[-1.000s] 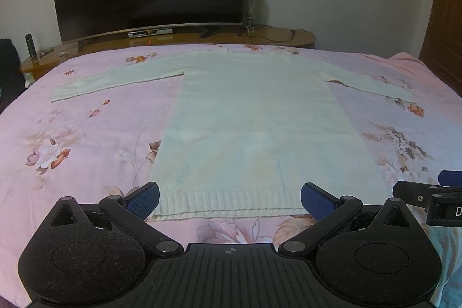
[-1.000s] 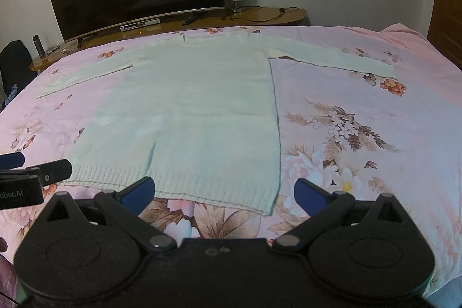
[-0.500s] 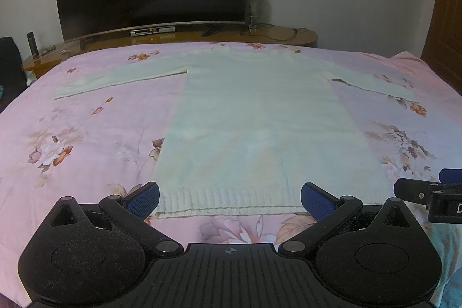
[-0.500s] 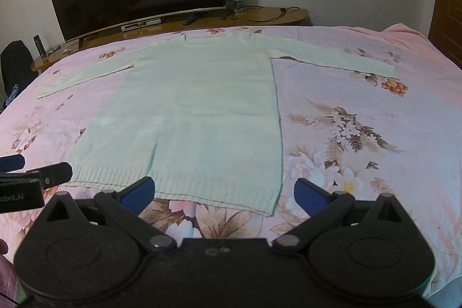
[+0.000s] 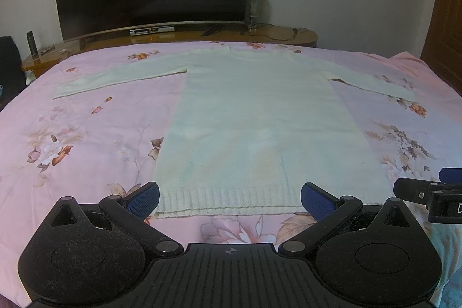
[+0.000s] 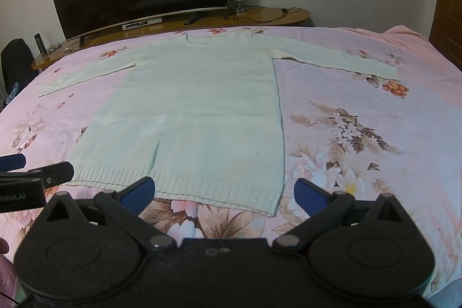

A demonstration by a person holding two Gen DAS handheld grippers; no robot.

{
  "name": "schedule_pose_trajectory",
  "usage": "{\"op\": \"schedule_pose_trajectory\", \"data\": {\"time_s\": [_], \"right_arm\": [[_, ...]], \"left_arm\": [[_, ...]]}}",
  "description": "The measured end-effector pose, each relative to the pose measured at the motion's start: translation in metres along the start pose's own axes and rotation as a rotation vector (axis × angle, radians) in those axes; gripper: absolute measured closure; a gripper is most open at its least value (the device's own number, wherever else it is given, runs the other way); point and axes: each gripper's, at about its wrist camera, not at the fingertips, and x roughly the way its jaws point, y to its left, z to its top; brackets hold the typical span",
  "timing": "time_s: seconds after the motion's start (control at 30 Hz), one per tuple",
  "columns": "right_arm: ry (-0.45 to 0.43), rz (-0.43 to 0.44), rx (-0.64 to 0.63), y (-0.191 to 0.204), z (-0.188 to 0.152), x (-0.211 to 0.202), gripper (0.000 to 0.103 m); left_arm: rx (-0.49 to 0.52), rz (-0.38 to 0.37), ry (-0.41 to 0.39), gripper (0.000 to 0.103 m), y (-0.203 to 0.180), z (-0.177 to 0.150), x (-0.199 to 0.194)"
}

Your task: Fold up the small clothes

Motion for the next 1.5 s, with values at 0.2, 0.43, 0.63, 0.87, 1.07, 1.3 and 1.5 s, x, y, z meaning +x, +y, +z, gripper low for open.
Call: {"op": "schedule_pose_trajectory", "data": {"time_s": [0.2, 0.43, 0.63, 0.87, 1.07, 1.3, 1.5], "right_arm": [[0.001, 0.003, -0.001, 0.0, 0.0, 0.001, 0.0], [0.002, 0.004, -0.003, 0.0, 0.0, 0.001, 0.0], [0.004, 0.004, -0.002, 0.001, -0.001, 0.001, 0.0], [-0.031, 0.023, 0.033, -0.007, 0.003, 0.002, 0.0], [-0.023, 0.064, 0.109, -0.032, 0.02, 0.02, 0.0], [-0.031, -0.017, 0.3, -0.111, 0.052, 0.066, 0.001], [-0.191, -0.118, 0.569, -0.219, 0.087, 0.11, 0.026]], "left_arm": [[-0.001, 0.003, -0.001, 0.0, 0.0, 0.0, 0.0], [-0.004, 0.003, 0.001, 0.0, 0.0, -0.001, 0.001], [-0.005, 0.003, 0.003, 0.0, 0.001, -0.001, 0.001], [-0.07, -0.026, -0.047, 0.0, 0.012, 0.012, 0.001], [-0.044, 0.031, -0.087, 0.0, 0.017, 0.039, 0.021], [-0.023, 0.054, -0.136, 0.0, 0.027, 0.079, 0.078], [-0.126, 0.1, -0.078, 0.0, 0.048, 0.105, 0.16]]}}
